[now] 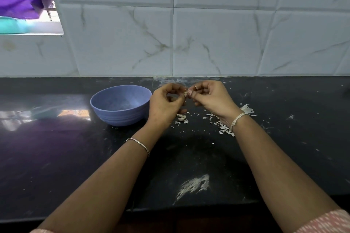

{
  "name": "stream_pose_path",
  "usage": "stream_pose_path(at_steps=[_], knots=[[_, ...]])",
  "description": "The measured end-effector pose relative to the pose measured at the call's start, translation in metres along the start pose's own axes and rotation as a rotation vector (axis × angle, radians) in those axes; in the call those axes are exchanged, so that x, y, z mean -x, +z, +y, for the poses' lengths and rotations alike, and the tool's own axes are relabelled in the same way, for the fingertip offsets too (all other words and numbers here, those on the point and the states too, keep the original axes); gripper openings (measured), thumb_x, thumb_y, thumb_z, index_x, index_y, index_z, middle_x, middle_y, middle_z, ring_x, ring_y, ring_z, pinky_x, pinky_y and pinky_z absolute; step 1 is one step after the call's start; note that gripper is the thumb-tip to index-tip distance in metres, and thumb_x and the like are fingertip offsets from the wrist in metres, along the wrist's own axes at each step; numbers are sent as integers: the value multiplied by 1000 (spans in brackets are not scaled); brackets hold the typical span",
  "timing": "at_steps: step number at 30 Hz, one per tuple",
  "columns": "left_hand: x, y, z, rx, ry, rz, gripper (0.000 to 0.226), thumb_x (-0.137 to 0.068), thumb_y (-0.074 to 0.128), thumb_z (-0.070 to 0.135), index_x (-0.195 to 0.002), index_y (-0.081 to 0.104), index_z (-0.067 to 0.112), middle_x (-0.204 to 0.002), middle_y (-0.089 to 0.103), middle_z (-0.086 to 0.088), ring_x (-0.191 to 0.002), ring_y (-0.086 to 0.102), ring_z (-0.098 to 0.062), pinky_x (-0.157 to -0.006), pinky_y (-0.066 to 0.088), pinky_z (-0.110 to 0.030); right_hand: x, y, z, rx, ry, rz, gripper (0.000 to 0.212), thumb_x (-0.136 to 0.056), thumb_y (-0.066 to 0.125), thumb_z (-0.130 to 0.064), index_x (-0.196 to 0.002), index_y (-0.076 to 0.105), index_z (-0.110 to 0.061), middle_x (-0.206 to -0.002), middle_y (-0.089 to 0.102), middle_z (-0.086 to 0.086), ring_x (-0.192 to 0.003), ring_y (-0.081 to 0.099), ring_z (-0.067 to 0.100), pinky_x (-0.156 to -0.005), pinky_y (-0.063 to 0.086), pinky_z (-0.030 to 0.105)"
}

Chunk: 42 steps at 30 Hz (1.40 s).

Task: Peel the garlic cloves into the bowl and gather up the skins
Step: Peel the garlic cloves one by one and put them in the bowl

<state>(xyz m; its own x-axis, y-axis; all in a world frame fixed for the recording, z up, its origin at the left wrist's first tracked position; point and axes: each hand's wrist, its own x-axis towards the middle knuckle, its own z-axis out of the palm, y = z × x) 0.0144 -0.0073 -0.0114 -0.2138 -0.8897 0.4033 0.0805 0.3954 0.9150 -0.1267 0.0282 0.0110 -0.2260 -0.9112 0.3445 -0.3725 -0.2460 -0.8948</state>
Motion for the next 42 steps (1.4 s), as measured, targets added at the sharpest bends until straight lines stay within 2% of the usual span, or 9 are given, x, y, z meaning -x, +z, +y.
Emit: stream_pose_path(at_steps=[7,13,17,21,24,27,31,35,42], knots=[[2,1,5,111,-73,15,11,-83,75,8,-91,69,4,-80,69,-9,-67,67,-15,-56,58,-29,-3,3,5,147,-142,102,13,-88,67,-2,-90,73,-13,-76,69,-5,-67,61,1,-67,52,18],[4,1,10,290,-162,8,13,-85,72,1,-95,67,-6,-74,66,-11,-62,63,-13,-60,59,-28,4,5,3,645,-379,130,10,-94,58,-11,-96,68,-11,-85,65,-1,-83,60,20,-71,41,31],[4,1,8,288,-173,16,9,-85,72,1,-93,66,2,-79,65,-11,-58,61,-10,-58,60,-28,8,9,0,921,-541,184,11,-95,51,-11,-99,61,-11,-95,65,5,-89,59,28,-75,42,38],[2,1,6,233,-179,16,4,-85,72,3,-88,69,4,-79,65,-12,-60,59,-8,-61,60,-27,9,10,-3,1082,-580,223,17,-81,62,-3,-92,61,-16,-89,66,1,-85,62,27,-73,42,38],[3,0,4,157,-158,10,4,-87,69,3,-88,70,6,-84,67,-13,-68,62,-11,-64,60,-27,8,7,-3,1169,-660,193,30,-63,72,3,-84,62,-16,-80,65,2,-74,63,27,-65,43,35],[4,0,1,60,-128,-6,6,-89,68,5,-93,71,8,-87,70,-11,-69,65,-9,-65,60,-26,9,3,-4,1253,-687,126,33,-59,73,4,-84,65,-15,-78,65,1,-74,63,27,-65,45,37],[2,1,-5,-58,-106,-21,12,-91,66,6,-100,73,5,-84,68,-6,-62,63,-2,-68,61,-32,6,-4,1,1260,-619,28,28,-70,70,3,-89,63,-18,-82,63,0,-80,63,26,-69,39,35],[2,1,-3,-35,-131,-32,16,-94,62,6,-108,70,5,-91,66,-11,-71,63,-8,-70,62,-36,7,-9,3,1093,-510,-64,11,-93,52,-8,-95,60,-16,-92,60,1,-85,58,26,-68,37,34],[2,2,-2,-19,-132,-70,20,-93,63,6,-113,66,4,-96,68,-14,-77,67,-17,-67,62,-35,3,-11,7,908,-418,-119,13,-95,49,-11,-102,60,-16,-96,59,-3,-90,55,23,-73,45,37]])
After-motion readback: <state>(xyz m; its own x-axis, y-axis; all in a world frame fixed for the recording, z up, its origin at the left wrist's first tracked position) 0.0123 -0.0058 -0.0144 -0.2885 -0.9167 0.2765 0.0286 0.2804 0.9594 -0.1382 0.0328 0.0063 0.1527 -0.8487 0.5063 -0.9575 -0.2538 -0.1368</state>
